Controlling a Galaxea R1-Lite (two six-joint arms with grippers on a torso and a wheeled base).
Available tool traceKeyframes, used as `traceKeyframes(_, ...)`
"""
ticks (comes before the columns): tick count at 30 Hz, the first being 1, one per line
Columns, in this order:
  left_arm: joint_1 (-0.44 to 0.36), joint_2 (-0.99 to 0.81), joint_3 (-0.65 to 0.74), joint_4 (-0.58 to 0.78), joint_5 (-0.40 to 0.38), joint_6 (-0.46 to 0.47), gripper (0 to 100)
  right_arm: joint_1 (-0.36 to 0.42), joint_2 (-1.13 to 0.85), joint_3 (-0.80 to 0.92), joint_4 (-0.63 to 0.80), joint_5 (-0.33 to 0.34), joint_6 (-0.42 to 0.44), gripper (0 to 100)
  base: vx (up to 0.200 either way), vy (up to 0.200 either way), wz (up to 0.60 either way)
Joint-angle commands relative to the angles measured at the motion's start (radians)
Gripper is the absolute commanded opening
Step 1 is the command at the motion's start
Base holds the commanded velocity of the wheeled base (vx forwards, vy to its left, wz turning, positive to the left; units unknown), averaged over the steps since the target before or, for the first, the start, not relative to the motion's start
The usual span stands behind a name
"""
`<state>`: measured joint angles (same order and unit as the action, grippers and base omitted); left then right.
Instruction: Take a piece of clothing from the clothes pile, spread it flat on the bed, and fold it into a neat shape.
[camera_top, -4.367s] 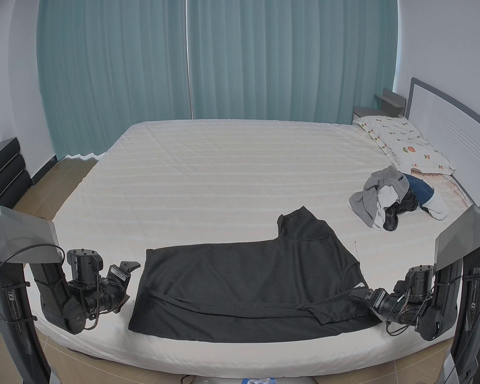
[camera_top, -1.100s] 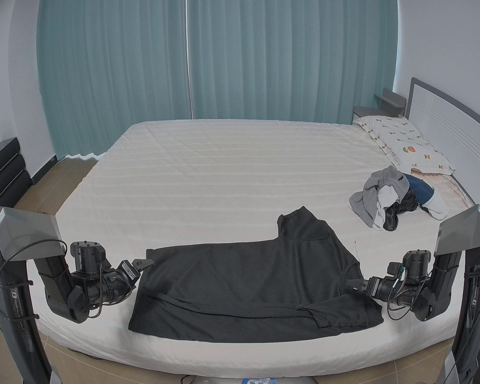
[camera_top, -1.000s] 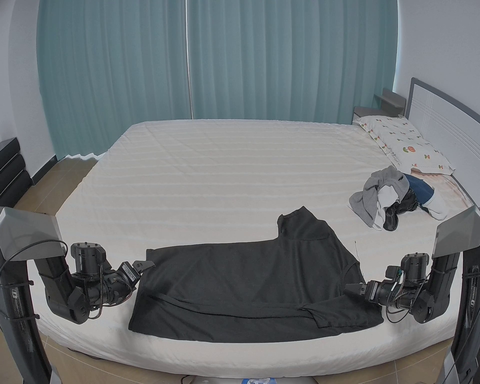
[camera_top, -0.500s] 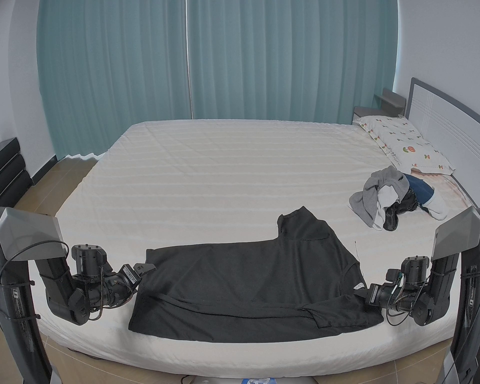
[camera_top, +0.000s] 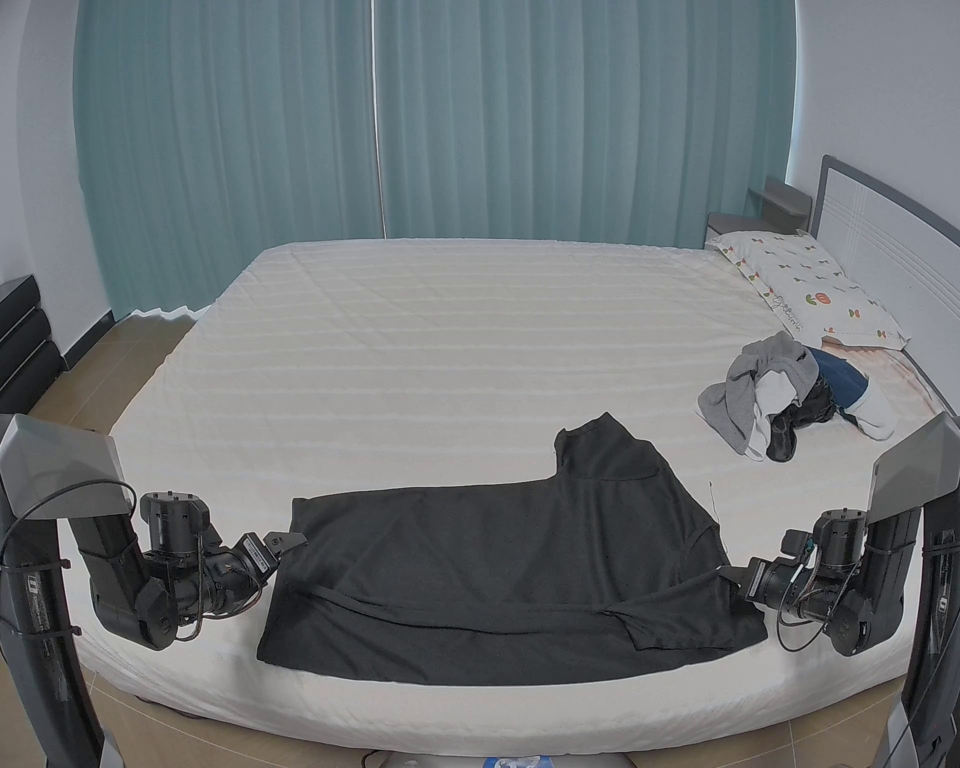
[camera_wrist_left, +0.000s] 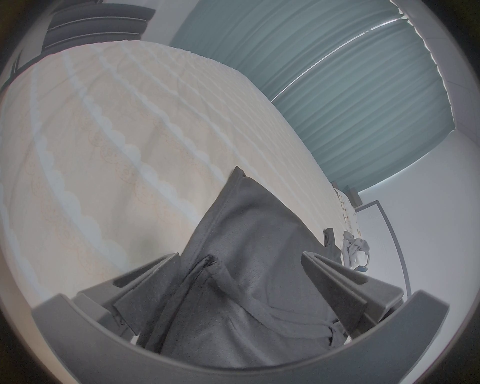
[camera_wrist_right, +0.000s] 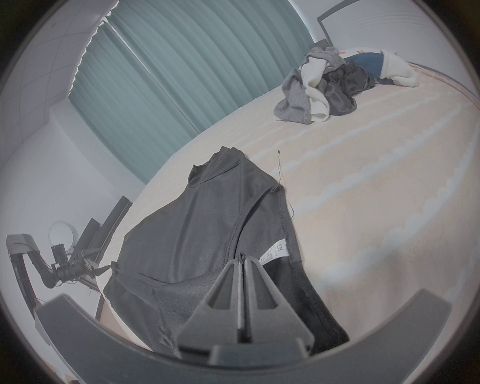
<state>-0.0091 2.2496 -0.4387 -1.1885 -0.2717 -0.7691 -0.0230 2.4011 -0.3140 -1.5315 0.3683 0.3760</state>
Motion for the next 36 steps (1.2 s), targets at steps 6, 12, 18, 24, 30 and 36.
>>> traceKeyframes(6,-0.005,0.018,0.002,-0.002,0.006,0.047,100,-0.009,0.004,-0.003,-0.015,-0.008,0.032,0,0.0,0.0,0.0)
traceKeyframes(12,-0.017,0.016,-0.009,-0.002,0.009,0.044,100,-0.009,0.006,-0.007,-0.015,-0.008,0.034,0,0.0,0.0,0.0)
traceKeyframes(18,-0.043,0.018,-0.008,-0.002,0.011,0.044,100,-0.009,0.012,-0.01,-0.015,-0.008,0.034,0,0.0,0.0,0.0)
traceKeyframes(24,-0.072,0.033,-0.026,-0.002,0.051,0.047,100,-0.006,0.012,-0.008,-0.016,-0.008,0.034,0,0.0,0.0,0.0)
traceKeyframes(30,-0.092,0.061,-0.028,-0.002,0.086,0.057,100,-0.005,0.012,-0.007,-0.016,-0.008,0.034,0,0.0,0.0,0.0)
traceKeyframes(36,-0.094,0.073,-0.009,-0.005,0.121,0.1,0,-0.006,0.012,-0.005,-0.016,-0.006,0.035,0,0.0,0.0,0.0)
